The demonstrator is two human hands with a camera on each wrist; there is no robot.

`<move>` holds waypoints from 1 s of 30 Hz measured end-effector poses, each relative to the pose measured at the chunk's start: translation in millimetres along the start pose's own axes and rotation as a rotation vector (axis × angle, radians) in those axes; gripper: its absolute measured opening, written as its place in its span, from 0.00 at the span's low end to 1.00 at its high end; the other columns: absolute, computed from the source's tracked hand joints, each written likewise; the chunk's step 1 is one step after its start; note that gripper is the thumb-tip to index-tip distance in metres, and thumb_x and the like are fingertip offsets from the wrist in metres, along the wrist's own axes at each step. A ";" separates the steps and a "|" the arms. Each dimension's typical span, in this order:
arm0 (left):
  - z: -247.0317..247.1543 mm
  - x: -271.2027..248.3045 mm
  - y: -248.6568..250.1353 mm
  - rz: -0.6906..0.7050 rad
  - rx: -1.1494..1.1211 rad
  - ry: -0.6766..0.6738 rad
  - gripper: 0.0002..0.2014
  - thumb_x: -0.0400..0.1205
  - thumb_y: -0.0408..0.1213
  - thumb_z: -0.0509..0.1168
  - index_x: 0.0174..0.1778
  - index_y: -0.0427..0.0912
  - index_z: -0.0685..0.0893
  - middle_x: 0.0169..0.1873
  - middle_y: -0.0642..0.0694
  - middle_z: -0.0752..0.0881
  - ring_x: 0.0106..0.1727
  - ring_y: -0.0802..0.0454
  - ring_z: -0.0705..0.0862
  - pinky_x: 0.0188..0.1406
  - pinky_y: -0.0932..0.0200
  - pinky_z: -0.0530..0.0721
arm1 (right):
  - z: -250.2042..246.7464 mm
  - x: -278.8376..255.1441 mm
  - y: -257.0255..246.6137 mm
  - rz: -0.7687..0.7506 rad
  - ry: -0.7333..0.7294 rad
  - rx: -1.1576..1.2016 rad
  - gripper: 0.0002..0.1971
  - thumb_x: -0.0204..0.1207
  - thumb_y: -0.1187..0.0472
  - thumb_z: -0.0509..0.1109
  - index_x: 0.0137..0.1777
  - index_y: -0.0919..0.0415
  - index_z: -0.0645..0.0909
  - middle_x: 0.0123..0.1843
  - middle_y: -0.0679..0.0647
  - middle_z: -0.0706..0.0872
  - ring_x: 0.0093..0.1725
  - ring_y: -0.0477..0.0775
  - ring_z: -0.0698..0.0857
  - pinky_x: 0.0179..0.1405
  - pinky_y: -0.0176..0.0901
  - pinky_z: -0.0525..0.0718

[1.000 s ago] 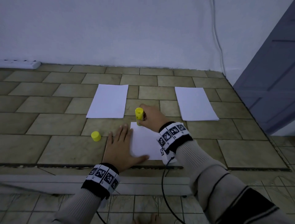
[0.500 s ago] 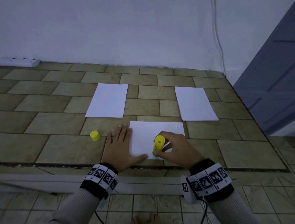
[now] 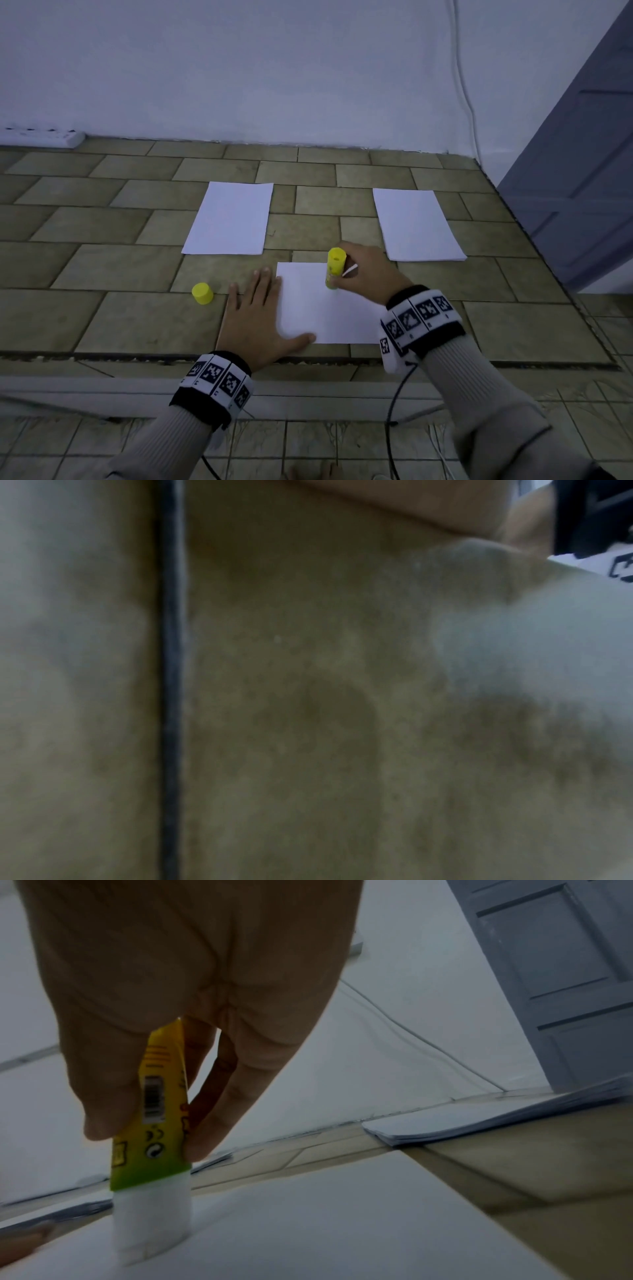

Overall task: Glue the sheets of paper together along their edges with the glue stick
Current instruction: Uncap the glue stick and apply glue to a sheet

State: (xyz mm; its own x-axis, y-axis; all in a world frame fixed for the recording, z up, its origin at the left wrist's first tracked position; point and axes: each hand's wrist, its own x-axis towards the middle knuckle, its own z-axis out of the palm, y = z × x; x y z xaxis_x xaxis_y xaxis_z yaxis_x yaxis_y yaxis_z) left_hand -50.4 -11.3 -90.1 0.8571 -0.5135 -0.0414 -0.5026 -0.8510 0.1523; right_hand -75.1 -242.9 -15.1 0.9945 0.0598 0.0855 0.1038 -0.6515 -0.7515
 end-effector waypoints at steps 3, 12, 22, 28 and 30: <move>1.3 -0.5 -0.3 0.003 -0.010 0.010 0.63 0.62 0.85 0.44 0.86 0.42 0.50 0.86 0.43 0.47 0.86 0.46 0.42 0.82 0.34 0.40 | -6.1 18.9 3.9 0.026 0.020 -0.056 0.09 0.68 0.67 0.76 0.42 0.68 0.78 0.40 0.62 0.87 0.43 0.62 0.85 0.45 0.57 0.84; 0.9 -0.3 -0.5 0.011 0.006 0.001 0.66 0.59 0.88 0.35 0.86 0.42 0.51 0.86 0.43 0.48 0.86 0.46 0.44 0.83 0.34 0.42 | -14.4 -9.3 9.1 0.012 0.071 -0.015 0.09 0.68 0.62 0.76 0.39 0.62 0.77 0.39 0.57 0.88 0.41 0.58 0.87 0.44 0.58 0.86; -1.4 -1.0 1.1 0.000 0.021 -0.029 0.67 0.57 0.88 0.30 0.86 0.43 0.48 0.86 0.44 0.45 0.86 0.47 0.42 0.83 0.36 0.42 | -32.4 -106.1 25.2 0.086 0.154 0.018 0.09 0.65 0.58 0.78 0.42 0.50 0.82 0.39 0.46 0.88 0.40 0.45 0.88 0.43 0.44 0.87; -2.7 -1.9 1.8 0.000 0.022 -0.030 0.68 0.57 0.88 0.30 0.86 0.42 0.48 0.86 0.44 0.46 0.86 0.47 0.42 0.83 0.35 0.42 | -34.1 -112.6 31.8 0.058 0.151 -0.005 0.08 0.62 0.49 0.74 0.41 0.43 0.80 0.41 0.45 0.88 0.41 0.48 0.88 0.42 0.55 0.88; -3.5 -1.9 2.3 0.001 0.022 -0.027 0.68 0.57 0.88 0.30 0.86 0.42 0.48 0.86 0.44 0.46 0.86 0.47 0.42 0.83 0.35 0.42 | -34.0 -110.8 32.4 0.057 0.152 -0.014 0.08 0.62 0.49 0.74 0.42 0.42 0.80 0.41 0.44 0.88 0.42 0.47 0.88 0.43 0.54 0.88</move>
State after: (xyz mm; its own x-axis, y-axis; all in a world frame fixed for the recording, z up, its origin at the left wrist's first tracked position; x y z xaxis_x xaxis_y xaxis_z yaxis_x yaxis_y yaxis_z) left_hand -52.8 -11.9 -86.2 0.8535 -0.5166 -0.0684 -0.5057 -0.8528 0.1301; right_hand -182.3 -296.3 -26.7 0.9857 -0.0922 0.1414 0.0456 -0.6607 -0.7492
